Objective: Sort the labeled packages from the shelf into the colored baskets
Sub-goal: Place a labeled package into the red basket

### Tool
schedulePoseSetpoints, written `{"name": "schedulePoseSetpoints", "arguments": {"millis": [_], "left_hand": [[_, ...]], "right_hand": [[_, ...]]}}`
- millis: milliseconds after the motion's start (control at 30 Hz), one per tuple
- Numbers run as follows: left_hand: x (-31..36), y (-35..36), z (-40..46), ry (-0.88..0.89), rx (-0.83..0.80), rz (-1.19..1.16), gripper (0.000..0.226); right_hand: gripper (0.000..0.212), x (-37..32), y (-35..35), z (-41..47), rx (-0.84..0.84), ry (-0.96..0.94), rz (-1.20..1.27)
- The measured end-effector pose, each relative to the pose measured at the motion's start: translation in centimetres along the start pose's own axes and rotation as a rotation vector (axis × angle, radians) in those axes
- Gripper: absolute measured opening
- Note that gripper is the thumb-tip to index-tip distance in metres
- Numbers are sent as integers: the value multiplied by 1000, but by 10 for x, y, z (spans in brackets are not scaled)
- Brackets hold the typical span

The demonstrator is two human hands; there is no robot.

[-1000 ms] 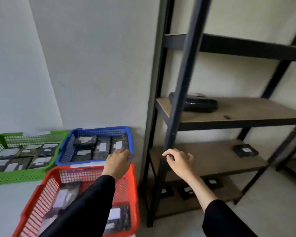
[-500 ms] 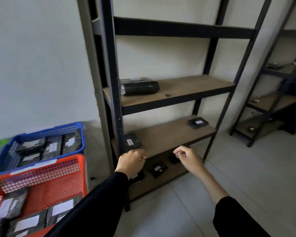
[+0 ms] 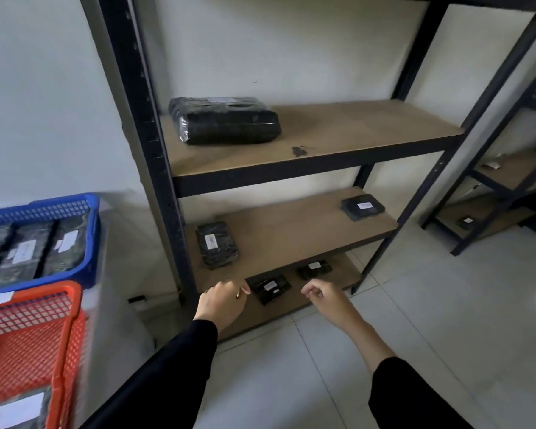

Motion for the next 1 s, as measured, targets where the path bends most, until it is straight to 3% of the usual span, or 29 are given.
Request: {"name": "schedulePoseSetpoints", "arguments": {"millis": [233, 500, 633, 800, 1000], "left_hand": [[22, 18, 48, -91, -14, 7, 29], [59, 98, 69, -272, 18, -87, 25], [72, 143, 82, -330, 60, -109, 24], [50, 211, 111, -374, 84, -121, 24], [-36, 335, 162, -407, 51, -161, 25]], "right_hand": [[21, 36, -17, 50, -35, 0, 36], [20, 114, -39, 105, -215, -45, -57], [21, 148, -42, 144, -223, -98, -83], [21, 189, 8, 192, -259, -112, -91], [24, 249, 111, 279, -285, -125, -67]]}}
Point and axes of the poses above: each hand's wrist, its own z-axis towards the middle knuckle, its own y-axis out of the palm, x = y × z, the point moved 1 cm from there along z, towards the middle knuckle, and after that the axes turned 11 degrees about y, right-handed, at the moved point
